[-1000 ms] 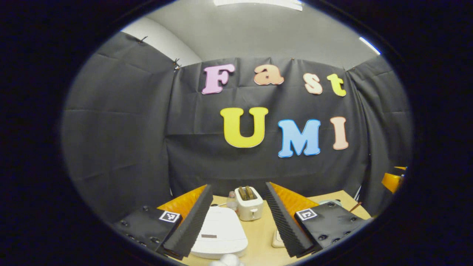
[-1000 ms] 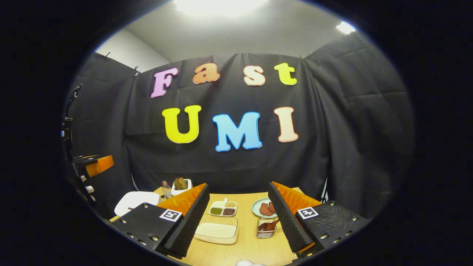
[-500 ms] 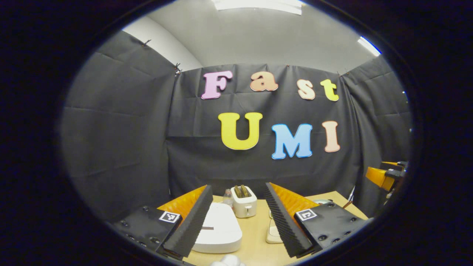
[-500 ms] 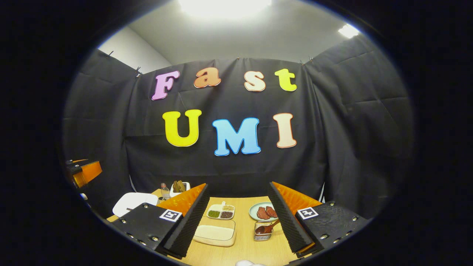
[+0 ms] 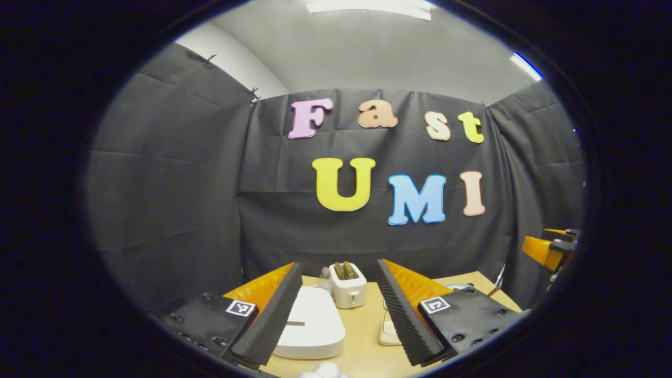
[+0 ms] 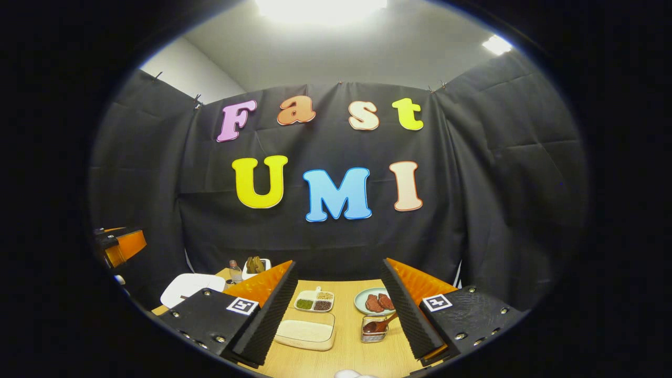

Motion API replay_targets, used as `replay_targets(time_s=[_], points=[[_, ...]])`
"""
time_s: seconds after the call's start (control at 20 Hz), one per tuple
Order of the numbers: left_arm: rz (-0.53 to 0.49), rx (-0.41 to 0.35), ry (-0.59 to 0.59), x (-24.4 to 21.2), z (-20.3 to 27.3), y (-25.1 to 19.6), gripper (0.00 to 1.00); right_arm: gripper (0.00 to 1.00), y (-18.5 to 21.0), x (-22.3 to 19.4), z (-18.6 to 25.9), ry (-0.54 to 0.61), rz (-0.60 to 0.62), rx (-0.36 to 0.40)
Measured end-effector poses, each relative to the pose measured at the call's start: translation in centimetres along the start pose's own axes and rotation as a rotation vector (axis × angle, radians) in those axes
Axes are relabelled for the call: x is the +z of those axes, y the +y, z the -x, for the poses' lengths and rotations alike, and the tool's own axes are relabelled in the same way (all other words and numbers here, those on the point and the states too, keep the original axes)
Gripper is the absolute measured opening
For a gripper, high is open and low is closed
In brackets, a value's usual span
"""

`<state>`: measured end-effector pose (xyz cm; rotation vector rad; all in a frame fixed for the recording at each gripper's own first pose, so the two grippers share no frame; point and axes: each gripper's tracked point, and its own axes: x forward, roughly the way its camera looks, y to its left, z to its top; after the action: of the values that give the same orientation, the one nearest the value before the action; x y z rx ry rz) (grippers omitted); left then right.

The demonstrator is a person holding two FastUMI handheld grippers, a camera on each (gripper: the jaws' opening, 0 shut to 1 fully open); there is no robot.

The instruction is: Close the left gripper, press the button to open the rice cooker; take a wooden spoon from the chopstick holder with the right hand, scoop a spoonful of rice and pour it into the rice cooker, then put the wooden spoon back into the chopstick holder.

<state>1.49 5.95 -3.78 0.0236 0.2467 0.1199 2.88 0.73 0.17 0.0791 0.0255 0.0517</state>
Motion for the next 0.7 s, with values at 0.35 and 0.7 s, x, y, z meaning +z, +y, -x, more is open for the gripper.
replay_targets(time_s=[0.35,0.7], points=[[-0.008,0.0,-0.005,0.6,0.1,0.1,1.0,0.98,0.2,1.5,0.3,-0.032,0.008,-0.003],[-0.015,-0.001,0.001,0.8,-0.5,0.0,1.0,0.98,0.2,2.1,0.2,-0.04,0.009,-0.002]])
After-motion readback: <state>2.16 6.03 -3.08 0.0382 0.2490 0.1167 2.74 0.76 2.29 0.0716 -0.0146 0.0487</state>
